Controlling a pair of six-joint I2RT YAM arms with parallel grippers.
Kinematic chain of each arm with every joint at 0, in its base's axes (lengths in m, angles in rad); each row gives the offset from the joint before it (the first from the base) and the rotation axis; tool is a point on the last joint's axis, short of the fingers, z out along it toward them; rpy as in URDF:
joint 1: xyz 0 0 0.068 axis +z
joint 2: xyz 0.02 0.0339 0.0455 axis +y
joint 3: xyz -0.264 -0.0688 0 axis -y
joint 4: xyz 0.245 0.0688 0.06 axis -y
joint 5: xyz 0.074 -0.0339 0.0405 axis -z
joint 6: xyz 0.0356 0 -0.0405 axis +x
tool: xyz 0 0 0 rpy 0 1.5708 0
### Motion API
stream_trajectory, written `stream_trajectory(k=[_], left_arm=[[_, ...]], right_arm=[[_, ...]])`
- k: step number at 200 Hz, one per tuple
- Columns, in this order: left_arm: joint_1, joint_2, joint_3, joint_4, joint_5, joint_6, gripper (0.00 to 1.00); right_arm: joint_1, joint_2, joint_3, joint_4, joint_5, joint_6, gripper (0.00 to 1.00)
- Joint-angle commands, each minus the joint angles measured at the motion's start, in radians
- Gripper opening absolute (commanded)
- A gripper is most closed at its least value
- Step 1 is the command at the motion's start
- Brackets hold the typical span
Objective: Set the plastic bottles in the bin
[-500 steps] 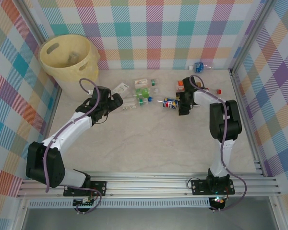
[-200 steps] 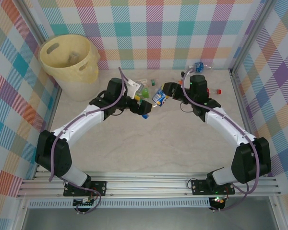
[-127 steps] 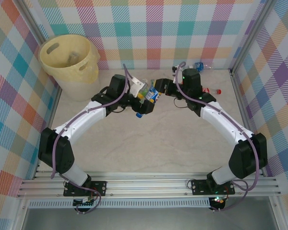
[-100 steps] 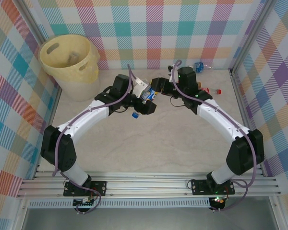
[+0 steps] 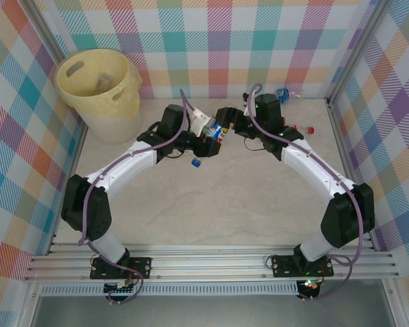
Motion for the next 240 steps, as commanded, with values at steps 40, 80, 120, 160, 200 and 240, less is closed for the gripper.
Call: stream_trajectory(k=[40, 80, 120, 160, 200, 240], left_arm=[[0.029, -0.029, -0.059, 0.056, -0.03, -0.049, 0.49], [0.06, -0.076, -0.107, 0.134, -0.034, -0.096, 0.48], [0.087, -0.147, -0.094, 0.152, -0.251, -0.144, 0.47], [0.105, -0.178, -0.043, 0.187, -0.742, -0.153, 0.49], [0.139, -0.126, 0.041, 0.34, -1.141, -0.077, 0.48], [0.226, -0.05, 0.16, 0.481, -1.167, 0.022, 0.48]], right_arm=[[-0.067, -0.18, -0.092, 0.216, -0.122, 0.087, 0.92], [-0.084, -0.251, -0.146, 0.284, -0.158, 0.019, 1.0], [-0.085, -0.316, -0.209, 0.28, -0.05, -0.078, 1.0], [-0.085, -0.338, -0.254, 0.283, -0.018, -0.13, 1.0], [-0.085, -0.347, -0.263, 0.275, -0.014, -0.142, 1.0], [-0.084, -0.361, -0.272, 0.26, 0.004, -0.147, 1.0]])
